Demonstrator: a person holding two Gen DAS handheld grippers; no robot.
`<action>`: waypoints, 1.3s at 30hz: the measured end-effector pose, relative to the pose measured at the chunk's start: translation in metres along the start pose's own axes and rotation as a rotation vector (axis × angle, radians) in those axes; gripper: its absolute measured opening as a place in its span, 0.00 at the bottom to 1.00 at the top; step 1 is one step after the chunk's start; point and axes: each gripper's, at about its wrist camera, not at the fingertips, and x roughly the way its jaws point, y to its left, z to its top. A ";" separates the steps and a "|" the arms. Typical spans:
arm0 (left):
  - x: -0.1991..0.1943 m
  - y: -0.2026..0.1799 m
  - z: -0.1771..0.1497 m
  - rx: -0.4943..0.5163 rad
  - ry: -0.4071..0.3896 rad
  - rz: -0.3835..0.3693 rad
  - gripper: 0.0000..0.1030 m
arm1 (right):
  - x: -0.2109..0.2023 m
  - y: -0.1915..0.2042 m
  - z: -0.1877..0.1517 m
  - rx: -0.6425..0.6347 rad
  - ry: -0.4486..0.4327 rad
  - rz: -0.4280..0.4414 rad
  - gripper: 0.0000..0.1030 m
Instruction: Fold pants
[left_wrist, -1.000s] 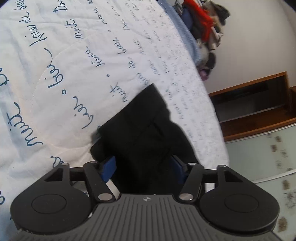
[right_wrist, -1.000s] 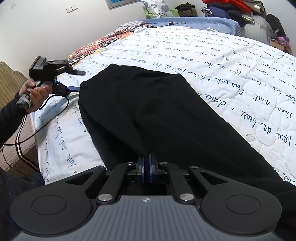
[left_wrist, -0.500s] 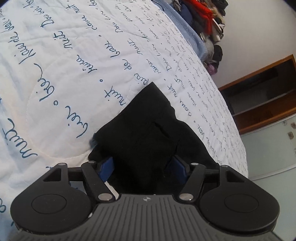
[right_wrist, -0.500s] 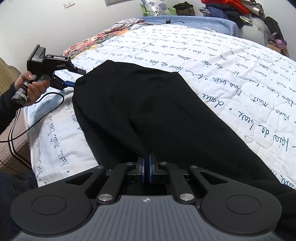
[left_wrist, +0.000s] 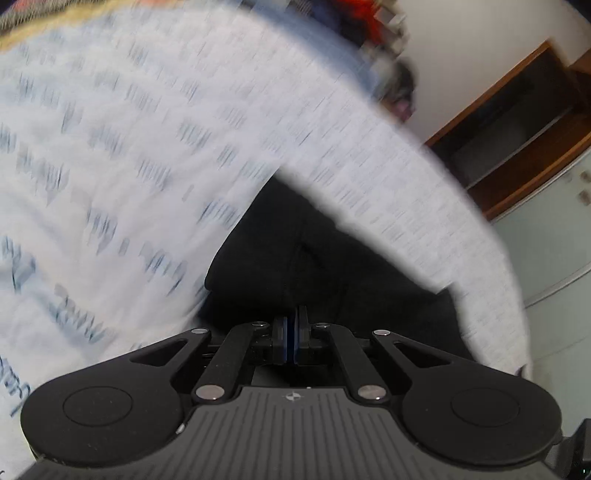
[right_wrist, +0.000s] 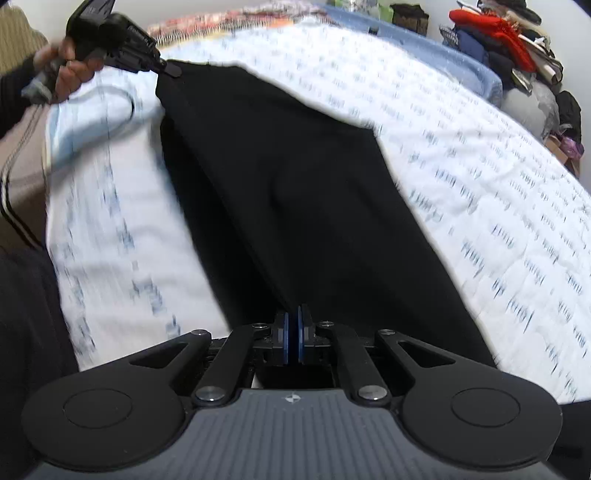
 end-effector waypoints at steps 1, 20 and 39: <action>0.013 0.008 -0.003 -0.031 0.034 0.002 0.07 | 0.011 0.004 -0.005 0.007 0.011 -0.014 0.04; -0.051 -0.076 -0.051 0.209 -0.251 -0.305 0.47 | -0.103 -0.075 -0.108 0.840 -0.491 -0.086 0.77; 0.067 -0.122 -0.116 0.369 -0.312 -0.276 0.87 | -0.002 -0.259 -0.081 1.190 0.204 -0.665 0.76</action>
